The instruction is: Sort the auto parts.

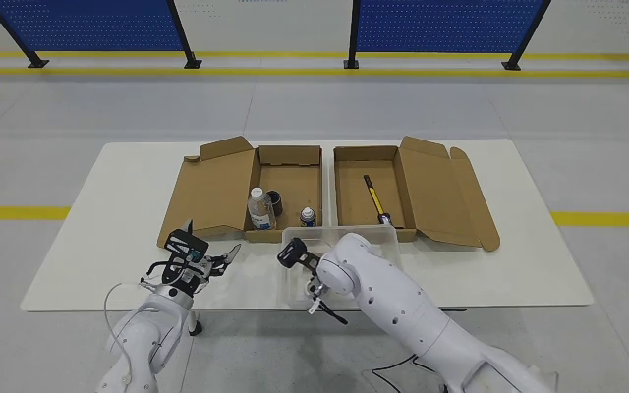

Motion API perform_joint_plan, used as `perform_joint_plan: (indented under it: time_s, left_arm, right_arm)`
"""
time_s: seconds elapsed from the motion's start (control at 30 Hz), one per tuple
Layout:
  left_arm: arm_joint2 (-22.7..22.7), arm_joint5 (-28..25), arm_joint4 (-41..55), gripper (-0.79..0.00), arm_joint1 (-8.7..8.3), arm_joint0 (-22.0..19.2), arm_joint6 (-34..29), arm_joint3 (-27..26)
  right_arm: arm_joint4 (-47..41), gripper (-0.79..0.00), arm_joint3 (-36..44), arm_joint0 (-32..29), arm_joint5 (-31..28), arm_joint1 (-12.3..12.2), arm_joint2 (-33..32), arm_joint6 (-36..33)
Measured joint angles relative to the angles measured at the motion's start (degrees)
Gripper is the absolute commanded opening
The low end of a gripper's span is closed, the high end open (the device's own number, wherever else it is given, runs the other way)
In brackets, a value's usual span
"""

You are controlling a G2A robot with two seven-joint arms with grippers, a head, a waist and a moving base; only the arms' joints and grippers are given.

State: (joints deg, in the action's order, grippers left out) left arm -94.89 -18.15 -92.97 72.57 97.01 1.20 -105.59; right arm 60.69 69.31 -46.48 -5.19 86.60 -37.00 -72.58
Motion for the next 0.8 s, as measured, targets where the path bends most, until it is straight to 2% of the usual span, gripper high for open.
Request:
perform_joint_plan:
  time_s: [0.2,0.47,0.6,0.8]
  left_arm:
    - [0.0,0.0,0.0,0.0,0.0,0.0,0.0,0.0]
    - [0.0,0.0,0.0,0.0,0.0,0.0,0.0,0.0]
    - [0.0,0.0,0.0,0.0,0.0,0.0,0.0,0.0]
    - [0.0,0.0,0.0,0.0,0.0,0.0,0.0,0.0]
  right_arm:
    - [2.13,-0.785,5.92,-1.61,1.79,-1.88,-5.57,-0.28]
    - [4.77,-0.785,19.28,-8.01,2.23,-5.24,-16.25,-1.02]
    - [3.15,-0.785,24.08,-12.02,1.45,-6.39,-21.5,2.35]
    - [-4.76,-0.785,25.37,-16.59,-1.94,-7.29,-27.51,10.23]
